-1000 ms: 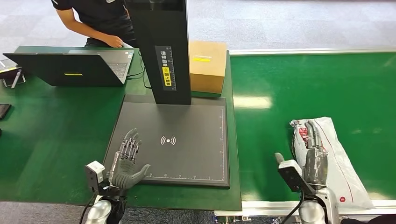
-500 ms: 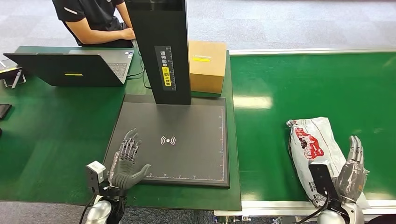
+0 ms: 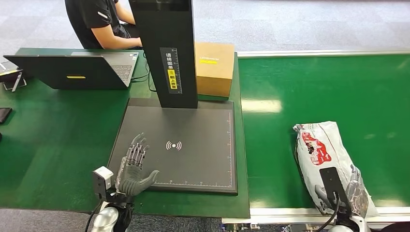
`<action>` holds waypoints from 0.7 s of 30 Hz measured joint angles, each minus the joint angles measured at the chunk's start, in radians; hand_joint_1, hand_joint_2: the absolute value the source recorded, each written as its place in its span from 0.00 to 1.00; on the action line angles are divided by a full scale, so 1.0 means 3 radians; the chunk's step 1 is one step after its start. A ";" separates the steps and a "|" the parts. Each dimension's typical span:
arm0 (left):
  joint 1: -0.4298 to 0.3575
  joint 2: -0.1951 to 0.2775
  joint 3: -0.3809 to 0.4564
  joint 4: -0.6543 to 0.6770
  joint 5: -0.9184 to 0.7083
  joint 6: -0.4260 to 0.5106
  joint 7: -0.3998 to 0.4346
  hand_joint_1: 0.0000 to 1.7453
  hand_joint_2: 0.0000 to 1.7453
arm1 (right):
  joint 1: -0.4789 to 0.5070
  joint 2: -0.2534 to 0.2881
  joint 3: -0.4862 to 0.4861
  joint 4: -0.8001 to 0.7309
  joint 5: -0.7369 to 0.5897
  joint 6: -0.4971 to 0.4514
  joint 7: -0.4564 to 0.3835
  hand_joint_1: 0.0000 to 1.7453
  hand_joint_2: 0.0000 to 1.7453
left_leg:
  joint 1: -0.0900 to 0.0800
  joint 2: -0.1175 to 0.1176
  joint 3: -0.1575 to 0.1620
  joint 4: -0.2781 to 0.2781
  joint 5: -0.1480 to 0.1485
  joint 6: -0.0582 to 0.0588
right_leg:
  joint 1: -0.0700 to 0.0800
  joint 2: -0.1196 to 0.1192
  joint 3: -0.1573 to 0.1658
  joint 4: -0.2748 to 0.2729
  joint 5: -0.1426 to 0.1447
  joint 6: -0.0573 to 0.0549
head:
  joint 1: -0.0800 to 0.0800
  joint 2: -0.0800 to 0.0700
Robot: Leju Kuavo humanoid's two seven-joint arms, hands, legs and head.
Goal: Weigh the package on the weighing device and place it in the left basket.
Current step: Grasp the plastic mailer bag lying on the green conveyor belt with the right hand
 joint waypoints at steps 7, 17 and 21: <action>-0.0007 -0.0006 0.0000 0.0027 0.0000 0.0000 -0.0001 0.00 1.00 | 0.0000 0.0001 -0.0003 0.0051 0.0000 0.0000 0.0002 0.00 1.00 | 0.0000 0.0000 0.0000 0.0000 0.0000 0.0000 | 0.0000 0.0000 0.0000 0.0000 0.0000 0.0000 | 0.0000 0.0000; -0.0049 -0.0009 -0.0002 0.0088 -0.0013 0.0018 -0.0010 0.00 1.00 | -0.0013 0.0001 0.0011 0.0212 0.0060 0.0345 0.0201 0.00 1.00 | 0.0000 0.0000 0.0000 0.0000 0.0000 0.0000 | 0.0000 0.0000 0.0001 0.0000 0.0000 0.0000 | 0.0000 0.0000; -0.0058 -0.0018 -0.0005 0.0123 -0.0013 0.0040 -0.0014 0.00 1.00 | -0.0042 -0.0001 0.0032 0.0313 0.0160 0.0402 0.0366 0.00 1.00 | 0.0000 0.0000 0.0002 0.0000 0.0000 0.0000 | 0.0001 0.0000 0.0003 0.0000 0.0000 0.0000 | 0.0000 0.0000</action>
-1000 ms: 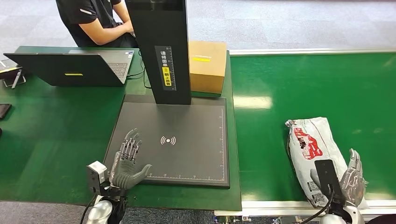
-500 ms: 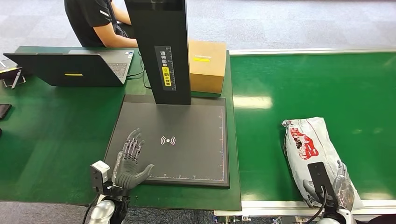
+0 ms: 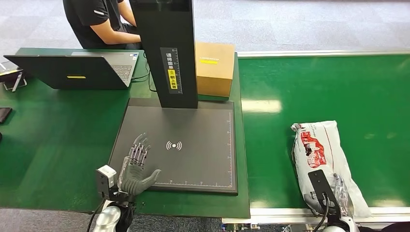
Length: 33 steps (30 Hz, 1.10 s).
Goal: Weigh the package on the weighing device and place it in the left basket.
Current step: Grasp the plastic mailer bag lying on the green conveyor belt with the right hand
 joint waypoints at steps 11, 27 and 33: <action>-0.0011 -0.0006 -0.0004 0.0045 0.0037 0.0020 0.0006 0.00 1.00 | -0.0083 -0.0046 0.0052 0.0201 0.0082 0.0248 0.0137 0.16 1.00 | 0.0000 0.0000 0.0015 0.0000 -0.0001 0.0000 | 0.0000 0.0000 0.0018 -0.0002 0.0000 0.0001 | 0.0000 0.0000; -0.0019 -0.0006 -0.0004 0.0068 0.0060 0.0060 0.0004 0.00 1.00 | -0.0175 -0.0191 0.0148 0.0379 -0.0028 0.0282 0.0038 1.00 1.00 | 0.0003 0.0010 0.0044 0.0003 -0.0005 0.0001 | 0.0003 0.0008 0.0044 -0.0003 0.0004 -0.0001 | 0.0000 0.0000; -0.0019 -0.0006 -0.0005 0.0068 0.0060 0.0061 0.0004 0.00 1.00 | -0.0175 -0.0195 0.0179 0.0387 -0.0034 0.0282 0.0037 1.00 1.00 | 0.0006 0.0011 0.0044 0.0003 -0.0005 0.0000 | 0.0007 0.0008 0.0044 -0.0003 0.0003 -0.0002 | 0.0000 0.0000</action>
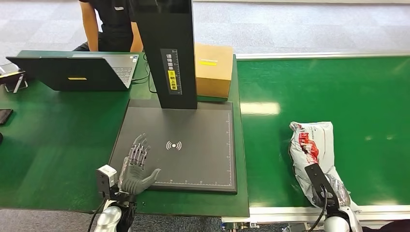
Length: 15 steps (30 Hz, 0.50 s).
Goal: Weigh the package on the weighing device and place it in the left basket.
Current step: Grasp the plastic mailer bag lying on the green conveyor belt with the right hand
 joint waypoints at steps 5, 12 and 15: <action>0.0000 0.0000 0.0000 0.0000 0.0000 0.0000 -0.0001 0.00 1.00 | 0.0000 0.0000 0.0017 0.0009 -0.0003 0.0000 0.0000 1.00 1.00 | 0.0000 0.0000 0.0001 0.0000 0.0000 0.0000 | -0.0001 0.0000 0.0003 0.0000 0.0000 0.0000 | 0.0000 0.0000; 0.0000 0.0000 0.0000 0.0000 0.0000 0.0004 -0.0001 0.00 1.00 | 0.0000 0.0000 0.0040 0.0017 -0.0008 0.0000 -0.0004 1.00 1.00 | 0.0000 0.0000 0.0004 0.0000 0.0000 0.0000 | -0.0002 0.0000 0.0007 -0.0002 0.0001 0.0001 | 0.0000 0.0000; 0.0000 0.0000 0.0000 0.0000 0.0000 0.0008 -0.0001 0.00 1.00 | 0.0000 0.0000 0.0049 0.0022 -0.0026 -0.0006 -0.0024 1.00 1.00 | 0.0000 0.0000 0.0005 0.0000 0.0000 0.0000 | -0.0002 0.0000 0.0009 -0.0003 0.0001 0.0001 | 0.0000 0.0000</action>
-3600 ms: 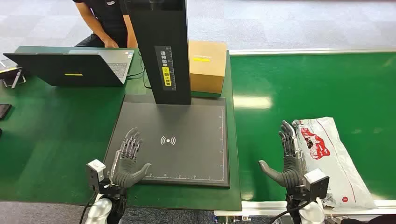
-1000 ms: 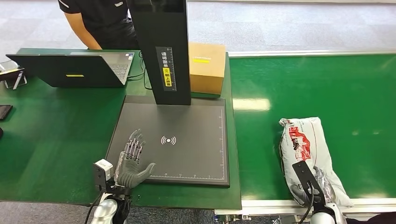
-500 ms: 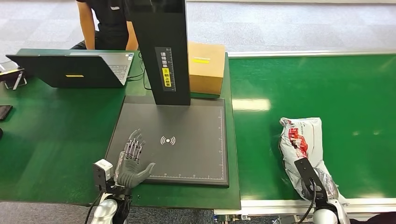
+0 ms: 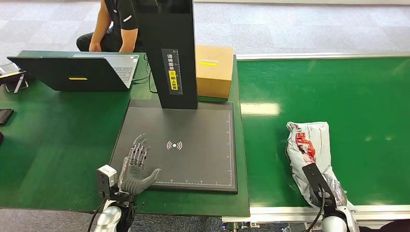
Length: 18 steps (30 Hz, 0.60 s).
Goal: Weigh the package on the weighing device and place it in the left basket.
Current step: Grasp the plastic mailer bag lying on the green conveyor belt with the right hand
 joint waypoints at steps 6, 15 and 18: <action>0.0001 0.0000 0.0002 0.0000 0.0015 0.0002 -0.0006 0.00 1.00 | 0.0006 -0.0011 0.0059 0.0014 -0.0210 -0.0156 -0.0139 1.00 1.00 | 0.0000 0.0002 0.0001 0.0000 0.0000 0.0000 | -0.0001 0.0002 0.0001 0.0000 0.0002 0.0000 | 0.0002 0.0000; 0.0019 0.0000 0.0004 -0.0031 0.0089 -0.0026 0.0004 0.00 1.00 | 0.0066 0.0128 0.0065 -0.0624 -0.1271 -0.1964 -0.2214 1.00 1.00 | -0.0008 -0.0001 -0.0019 0.0000 0.0004 -0.0001 | -0.0007 -0.0001 -0.0026 0.0012 -0.0001 -0.0001 | 0.0000 0.0000; 0.0018 0.0000 0.0003 -0.0031 0.0091 -0.0028 0.0006 0.00 1.00 | 0.0089 0.0167 0.0072 -0.0748 -0.1325 -0.1993 -0.2279 1.00 1.00 | -0.0008 -0.0002 -0.0023 -0.0001 0.0002 -0.0003 | -0.0007 -0.0002 -0.0032 0.0012 -0.0004 -0.0003 | 0.0000 0.0000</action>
